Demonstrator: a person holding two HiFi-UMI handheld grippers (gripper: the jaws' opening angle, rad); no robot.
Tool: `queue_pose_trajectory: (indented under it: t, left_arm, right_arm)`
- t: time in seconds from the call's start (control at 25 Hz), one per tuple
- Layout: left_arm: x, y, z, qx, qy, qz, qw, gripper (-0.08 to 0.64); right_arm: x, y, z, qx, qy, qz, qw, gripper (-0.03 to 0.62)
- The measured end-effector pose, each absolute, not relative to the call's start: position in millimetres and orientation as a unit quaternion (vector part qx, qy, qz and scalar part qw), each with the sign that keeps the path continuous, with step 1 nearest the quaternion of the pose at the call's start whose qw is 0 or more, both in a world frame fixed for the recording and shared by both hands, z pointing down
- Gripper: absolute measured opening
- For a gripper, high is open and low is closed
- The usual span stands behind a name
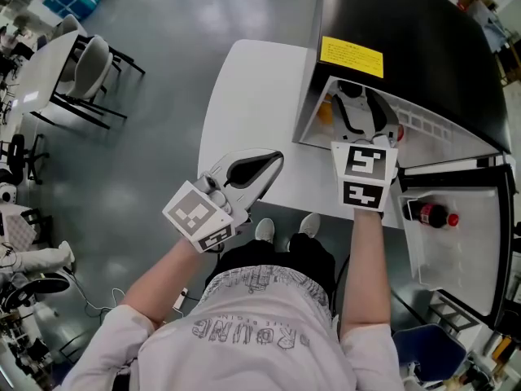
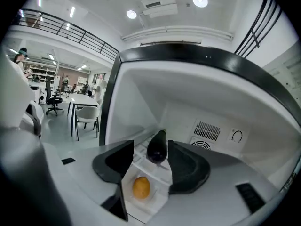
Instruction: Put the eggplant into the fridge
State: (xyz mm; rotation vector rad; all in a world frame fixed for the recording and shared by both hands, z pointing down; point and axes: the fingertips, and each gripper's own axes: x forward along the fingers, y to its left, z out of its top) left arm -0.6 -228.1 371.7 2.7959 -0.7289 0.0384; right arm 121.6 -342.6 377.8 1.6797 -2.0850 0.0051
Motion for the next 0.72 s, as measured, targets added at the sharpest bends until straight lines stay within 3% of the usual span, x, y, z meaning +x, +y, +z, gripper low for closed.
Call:
queue_pose_trajectory:
  t: [0.72]
  left_arm:
    - [13,-225,338,0.959,-0.260,0.007,0.109,0.006]
  right_arm:
    - [120,-296,345,0.578,-0.790,-0.018,0.204,0.190]
